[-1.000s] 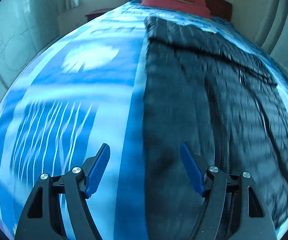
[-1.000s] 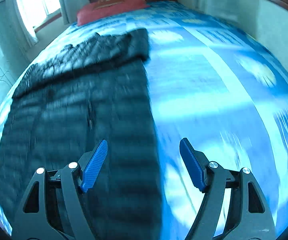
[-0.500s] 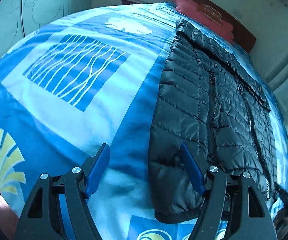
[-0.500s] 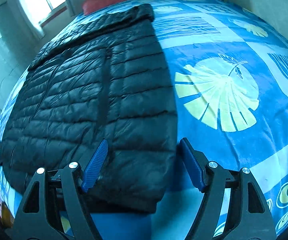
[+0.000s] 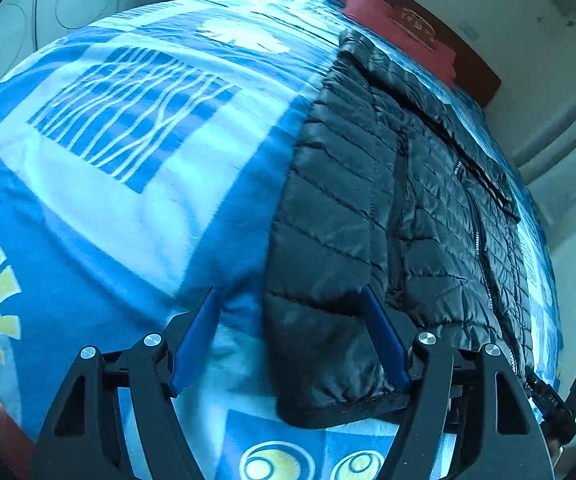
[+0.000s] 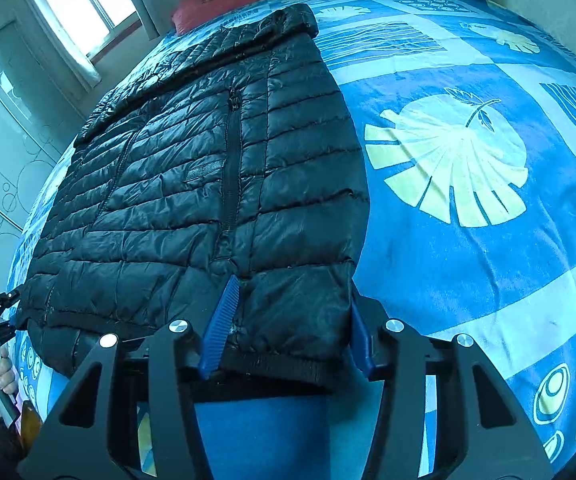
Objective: Fold large clothes
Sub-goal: 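Grasp the jacket hem with both grippers, then lift the hem with both grippers and fold it toward the collar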
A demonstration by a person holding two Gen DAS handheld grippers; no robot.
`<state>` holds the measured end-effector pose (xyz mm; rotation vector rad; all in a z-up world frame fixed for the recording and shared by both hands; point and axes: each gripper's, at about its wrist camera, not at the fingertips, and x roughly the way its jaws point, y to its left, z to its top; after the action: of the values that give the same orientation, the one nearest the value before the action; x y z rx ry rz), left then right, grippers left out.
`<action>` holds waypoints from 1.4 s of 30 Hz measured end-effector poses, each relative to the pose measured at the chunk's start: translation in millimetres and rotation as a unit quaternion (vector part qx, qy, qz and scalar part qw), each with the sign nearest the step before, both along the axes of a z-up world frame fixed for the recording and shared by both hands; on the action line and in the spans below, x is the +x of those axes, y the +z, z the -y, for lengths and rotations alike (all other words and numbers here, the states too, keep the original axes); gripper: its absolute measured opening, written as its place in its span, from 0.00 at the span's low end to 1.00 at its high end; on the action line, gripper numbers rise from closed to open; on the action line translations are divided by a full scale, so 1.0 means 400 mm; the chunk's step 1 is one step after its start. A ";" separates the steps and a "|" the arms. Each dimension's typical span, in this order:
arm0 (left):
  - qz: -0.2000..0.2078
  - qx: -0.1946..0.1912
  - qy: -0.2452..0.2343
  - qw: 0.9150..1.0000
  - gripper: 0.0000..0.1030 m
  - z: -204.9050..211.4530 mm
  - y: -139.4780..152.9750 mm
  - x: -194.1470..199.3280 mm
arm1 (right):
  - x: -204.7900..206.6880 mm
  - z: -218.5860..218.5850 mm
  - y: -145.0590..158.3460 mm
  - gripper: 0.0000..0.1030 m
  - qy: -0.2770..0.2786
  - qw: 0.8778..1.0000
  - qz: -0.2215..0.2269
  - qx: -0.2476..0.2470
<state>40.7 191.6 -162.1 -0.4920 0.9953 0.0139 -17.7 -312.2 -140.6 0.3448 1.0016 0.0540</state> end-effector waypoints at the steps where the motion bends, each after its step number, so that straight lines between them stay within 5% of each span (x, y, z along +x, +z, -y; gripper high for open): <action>1: 0.000 -0.004 -0.003 1.000 0.66 0.003 0.001 0.000 | -0.001 0.002 0.000 0.49 0.000 1.000 0.000 0.004; 6: 0.001 -0.032 -0.035 0.999 0.42 0.033 -0.001 0.010 | -0.005 0.006 -0.006 0.47 -0.006 1.000 0.003 0.017; 11: 0.009 -0.069 -0.019 0.997 0.21 0.012 0.000 0.008 | -0.007 -0.005 0.007 0.17 0.002 1.000 0.018 0.013; 14: 0.023 -0.065 -0.024 0.997 0.14 0.019 0.026 0.001 | -0.013 0.015 0.019 0.13 -0.005 0.999 0.027 0.047; 26: 0.077 -0.116 -0.035 0.990 0.11 -0.002 0.167 -0.064 | -0.121 0.051 0.173 0.10 0.009 0.988 0.091 0.121; 42: 0.097 -0.162 -0.017 0.982 0.11 -0.032 0.296 -0.307 | -0.361 0.080 0.284 0.10 -0.028 0.977 0.101 0.188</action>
<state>-81.9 204.4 -43.5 -0.7586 0.8172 -0.2264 -162.3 -344.2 -27.1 0.6995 0.7754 0.2244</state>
